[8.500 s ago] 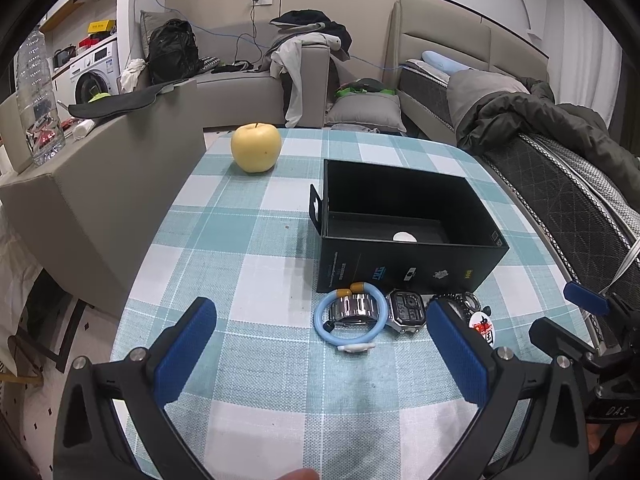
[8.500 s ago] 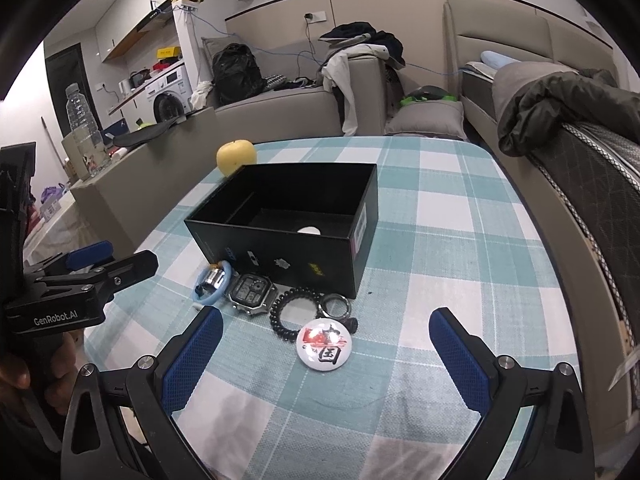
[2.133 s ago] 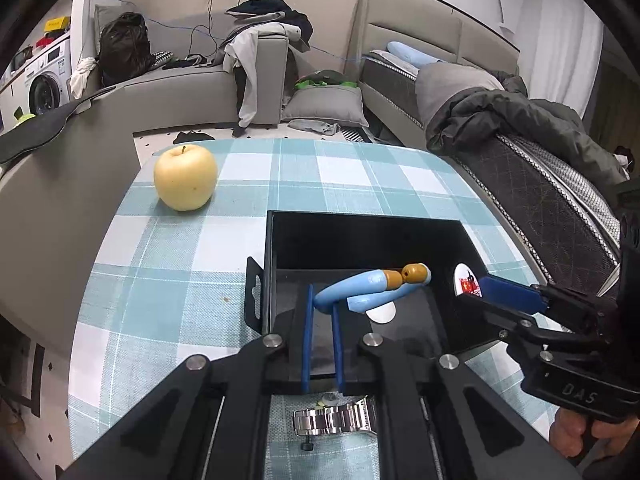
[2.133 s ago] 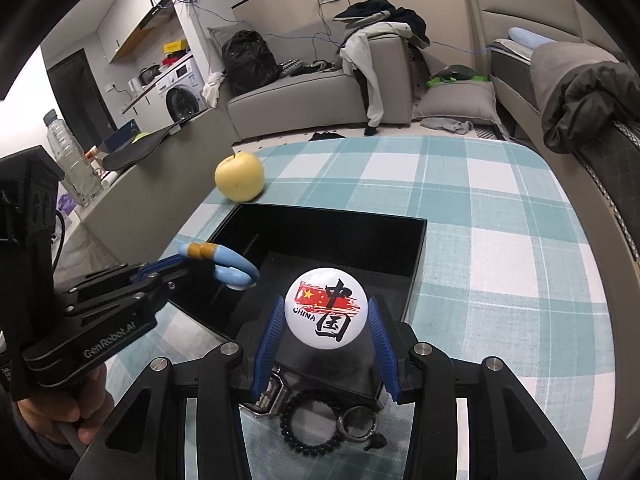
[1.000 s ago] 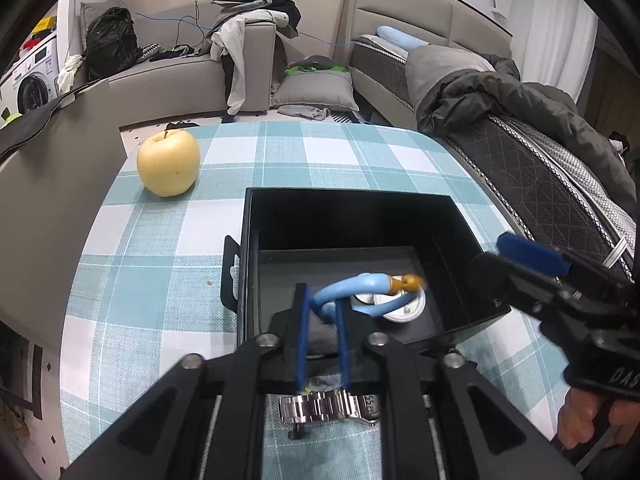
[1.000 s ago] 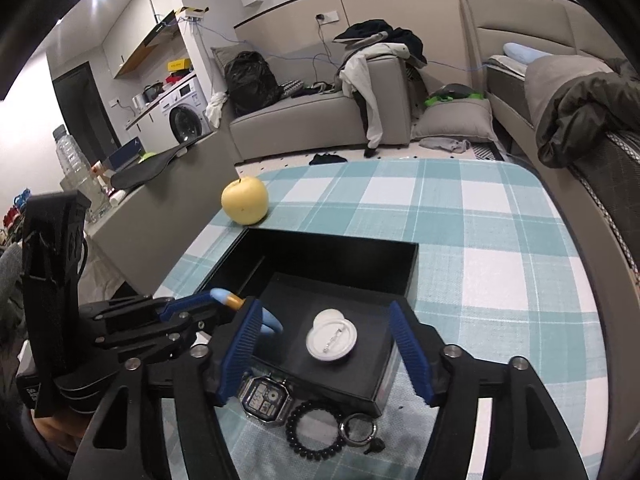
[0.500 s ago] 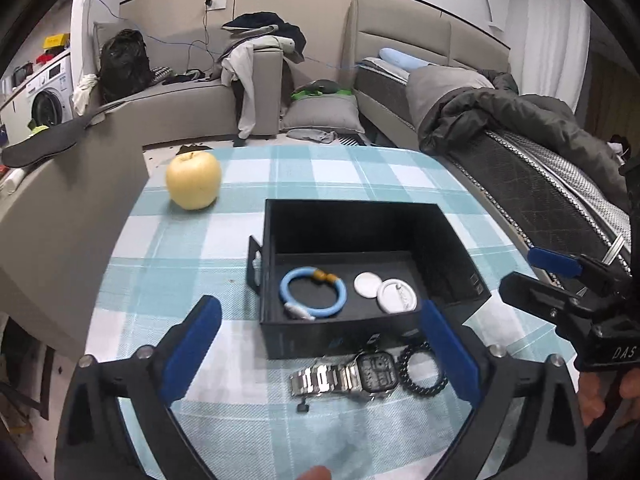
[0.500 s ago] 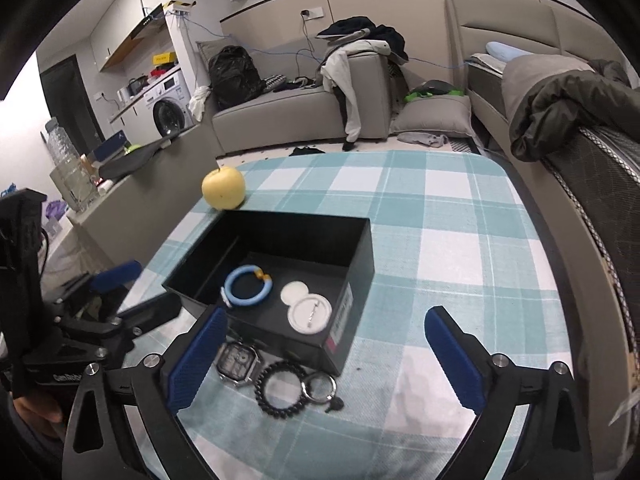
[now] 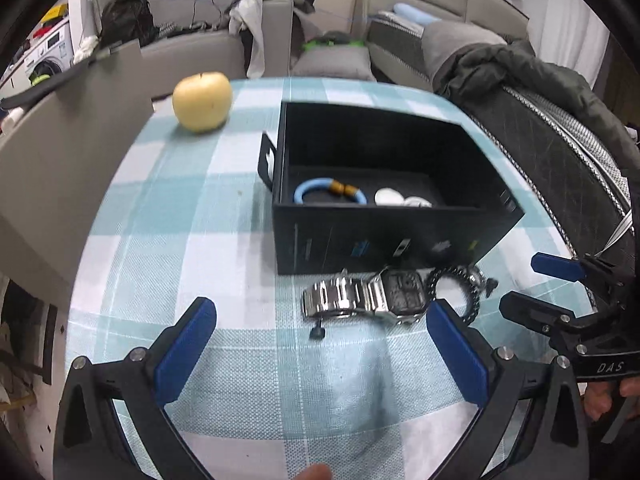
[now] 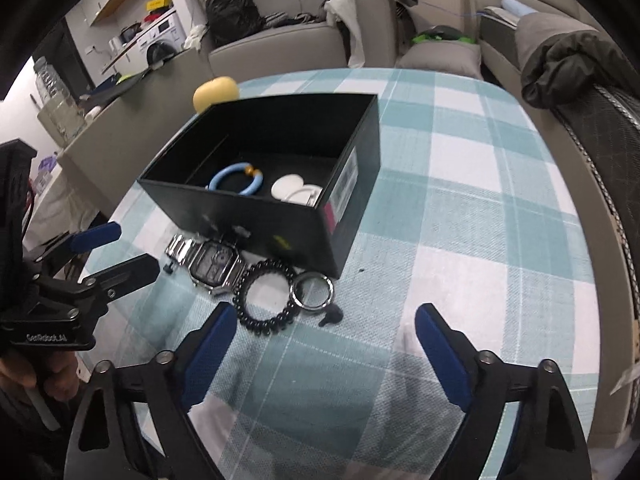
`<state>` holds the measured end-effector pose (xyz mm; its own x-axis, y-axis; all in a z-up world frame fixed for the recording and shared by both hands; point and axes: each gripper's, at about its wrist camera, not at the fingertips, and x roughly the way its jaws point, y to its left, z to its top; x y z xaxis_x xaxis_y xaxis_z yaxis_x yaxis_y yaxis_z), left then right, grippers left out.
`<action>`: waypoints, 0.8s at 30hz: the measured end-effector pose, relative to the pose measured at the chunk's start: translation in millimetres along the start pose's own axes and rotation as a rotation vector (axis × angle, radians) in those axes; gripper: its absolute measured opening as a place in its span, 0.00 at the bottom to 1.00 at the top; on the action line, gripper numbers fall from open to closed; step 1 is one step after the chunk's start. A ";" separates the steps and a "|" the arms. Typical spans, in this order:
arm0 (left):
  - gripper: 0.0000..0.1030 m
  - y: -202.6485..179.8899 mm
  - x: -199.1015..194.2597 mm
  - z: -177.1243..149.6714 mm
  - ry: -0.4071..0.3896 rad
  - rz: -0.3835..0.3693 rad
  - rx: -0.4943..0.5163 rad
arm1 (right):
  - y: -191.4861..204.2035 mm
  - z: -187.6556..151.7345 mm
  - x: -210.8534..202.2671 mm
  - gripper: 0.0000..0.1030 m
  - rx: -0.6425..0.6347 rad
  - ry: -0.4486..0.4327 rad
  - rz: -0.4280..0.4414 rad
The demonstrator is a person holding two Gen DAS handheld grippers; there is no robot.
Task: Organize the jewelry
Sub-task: 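Move the right tool to the black bead bracelet and close on it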
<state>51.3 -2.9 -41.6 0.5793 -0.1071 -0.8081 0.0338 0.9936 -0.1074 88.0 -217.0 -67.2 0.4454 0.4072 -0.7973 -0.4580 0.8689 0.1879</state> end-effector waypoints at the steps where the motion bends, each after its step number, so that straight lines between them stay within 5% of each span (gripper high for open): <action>1: 0.99 0.4 2.7 0.2 0.014 0.002 0.000 | 0.4 -0.4 1.6 0.78 -0.006 0.009 0.008; 13: 0.99 4.2 10.4 -5.1 0.061 0.008 -0.021 | 2.8 -4.0 16.8 0.38 -0.062 0.077 -0.027; 20: 0.99 5.0 15.6 -4.4 0.089 0.013 -0.026 | 7.2 -4.4 20.9 0.31 -0.097 0.059 -0.050; 24: 0.99 5.0 14.6 -5.0 0.092 0.017 -0.024 | 5.9 -4.3 20.8 0.17 -0.109 0.053 -0.082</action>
<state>55.9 0.4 -56.9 0.5025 -0.0943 -0.8594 0.0046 0.9943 -0.1064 91.4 -204.6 -85.2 0.4449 0.3180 -0.8372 -0.5035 0.8619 0.0598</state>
